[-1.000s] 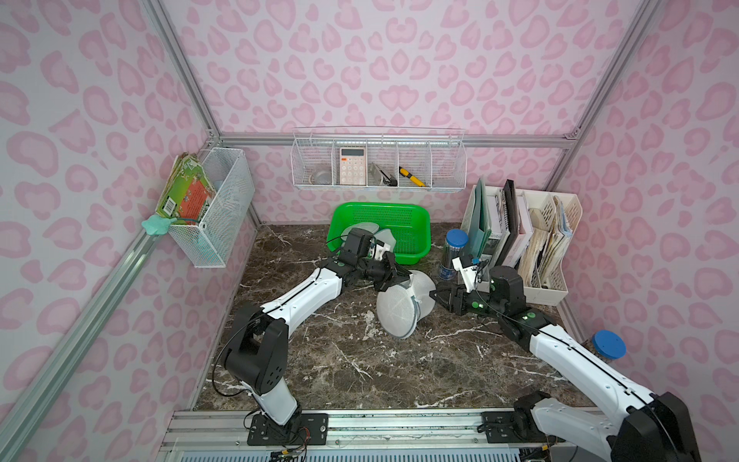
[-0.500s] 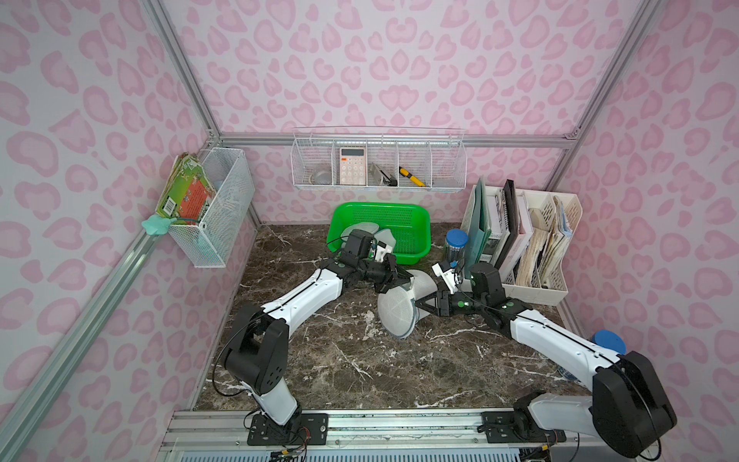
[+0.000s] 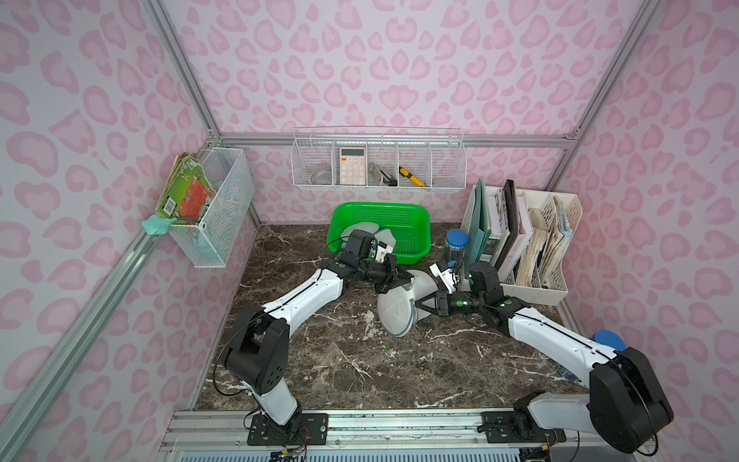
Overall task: Turn the laundry bag inside out
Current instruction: Zip the zipper on the laundry bag.
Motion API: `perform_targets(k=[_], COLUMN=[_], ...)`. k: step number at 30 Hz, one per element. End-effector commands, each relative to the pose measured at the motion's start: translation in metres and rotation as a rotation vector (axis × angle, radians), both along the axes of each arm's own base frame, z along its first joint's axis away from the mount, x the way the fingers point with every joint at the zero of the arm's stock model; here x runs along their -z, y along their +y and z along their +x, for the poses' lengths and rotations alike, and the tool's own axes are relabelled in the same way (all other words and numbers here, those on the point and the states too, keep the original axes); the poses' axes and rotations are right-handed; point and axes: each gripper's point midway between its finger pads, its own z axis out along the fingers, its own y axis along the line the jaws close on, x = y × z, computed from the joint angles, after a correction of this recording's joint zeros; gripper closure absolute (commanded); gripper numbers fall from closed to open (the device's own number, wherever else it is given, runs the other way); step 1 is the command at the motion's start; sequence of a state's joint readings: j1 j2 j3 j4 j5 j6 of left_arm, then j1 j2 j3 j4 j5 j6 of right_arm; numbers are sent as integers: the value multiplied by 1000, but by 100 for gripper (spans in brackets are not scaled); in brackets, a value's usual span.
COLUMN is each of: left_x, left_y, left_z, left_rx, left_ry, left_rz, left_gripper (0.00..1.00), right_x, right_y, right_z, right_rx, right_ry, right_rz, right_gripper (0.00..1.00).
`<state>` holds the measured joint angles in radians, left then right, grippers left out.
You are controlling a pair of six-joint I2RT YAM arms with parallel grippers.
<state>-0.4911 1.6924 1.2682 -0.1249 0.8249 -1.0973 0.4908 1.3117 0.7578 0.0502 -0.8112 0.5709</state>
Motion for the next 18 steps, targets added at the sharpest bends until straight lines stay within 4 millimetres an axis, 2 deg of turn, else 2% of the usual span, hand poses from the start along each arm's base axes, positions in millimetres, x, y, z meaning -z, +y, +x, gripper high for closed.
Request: perform_targets(k=[1, 3, 11, 18], left_x=[1, 0, -10, -31], left_y=[-1, -1, 3, 17], left_z=[0, 2, 11, 31], left_rx=[7, 2, -56, -160], left_ry=[-4, -4, 8, 9], left_rz=[-3, -3, -40, -135], left_gripper=[100, 100, 100, 100], right_x=[2, 2, 13, 36], right_y=[-2, -4, -8, -14], right_z=[-4, -4, -5, -12], right_rx=[0, 9, 23, 16], right_ry=[1, -3, 26, 75], right_rz=[-13, -17, -41, -89], right_gripper=[96, 100, 100, 100])
